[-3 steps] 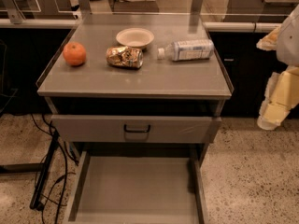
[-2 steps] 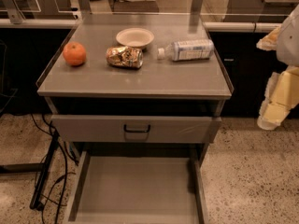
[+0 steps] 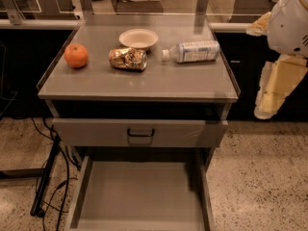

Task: Place orange can into middle drawer

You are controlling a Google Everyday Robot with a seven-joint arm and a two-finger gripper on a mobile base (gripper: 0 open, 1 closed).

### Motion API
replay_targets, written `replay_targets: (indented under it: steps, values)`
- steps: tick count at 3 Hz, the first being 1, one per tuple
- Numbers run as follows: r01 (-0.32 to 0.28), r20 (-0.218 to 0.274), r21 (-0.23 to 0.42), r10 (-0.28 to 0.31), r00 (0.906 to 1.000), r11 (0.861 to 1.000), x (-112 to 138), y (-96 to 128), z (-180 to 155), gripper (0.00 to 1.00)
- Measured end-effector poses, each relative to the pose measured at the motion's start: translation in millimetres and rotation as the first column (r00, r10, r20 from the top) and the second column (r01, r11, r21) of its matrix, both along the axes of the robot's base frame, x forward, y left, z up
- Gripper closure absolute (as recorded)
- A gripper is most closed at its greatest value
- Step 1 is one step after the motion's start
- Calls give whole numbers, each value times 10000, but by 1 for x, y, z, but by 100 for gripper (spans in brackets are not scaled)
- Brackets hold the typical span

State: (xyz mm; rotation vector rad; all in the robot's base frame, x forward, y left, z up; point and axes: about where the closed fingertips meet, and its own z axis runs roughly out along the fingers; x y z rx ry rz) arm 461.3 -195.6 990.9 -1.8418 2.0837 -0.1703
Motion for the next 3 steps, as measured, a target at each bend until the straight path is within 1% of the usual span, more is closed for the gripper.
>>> replay_targets:
  steps: [1, 2, 3]
  values:
    - [-1056, 345, 159, 1050, 9939, 9943, 15, 28, 8, 0]
    - [-1104, 777, 1493, 996, 9920, 9826, 31, 48, 19, 0]
    - [-168, 864, 3514, -145, 9962, 9361, 50, 65, 29, 0]
